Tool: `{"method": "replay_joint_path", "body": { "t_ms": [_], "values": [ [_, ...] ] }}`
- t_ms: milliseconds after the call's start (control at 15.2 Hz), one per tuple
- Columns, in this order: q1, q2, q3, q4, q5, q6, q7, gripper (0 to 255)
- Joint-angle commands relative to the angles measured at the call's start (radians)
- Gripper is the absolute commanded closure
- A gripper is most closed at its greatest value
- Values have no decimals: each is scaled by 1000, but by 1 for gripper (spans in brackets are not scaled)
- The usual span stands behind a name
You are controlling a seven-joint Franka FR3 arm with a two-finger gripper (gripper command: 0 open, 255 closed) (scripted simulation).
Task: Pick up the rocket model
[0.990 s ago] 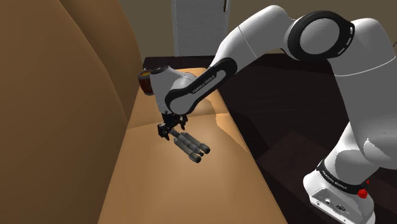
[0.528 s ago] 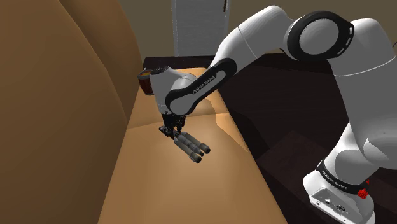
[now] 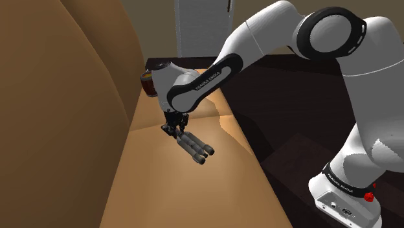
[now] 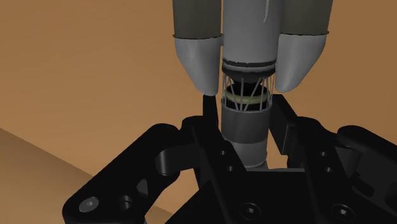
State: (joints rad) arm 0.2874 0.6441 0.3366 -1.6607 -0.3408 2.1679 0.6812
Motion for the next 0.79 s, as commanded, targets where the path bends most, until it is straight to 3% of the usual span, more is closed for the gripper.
{"method": "replay_joint_path", "body": {
  "t_ms": [0,726],
  "values": [
    [-3,-19,5,0,7,-18,-5,255],
    [-14,-87,24,22,37,-104,-27,255]
  ]
}}
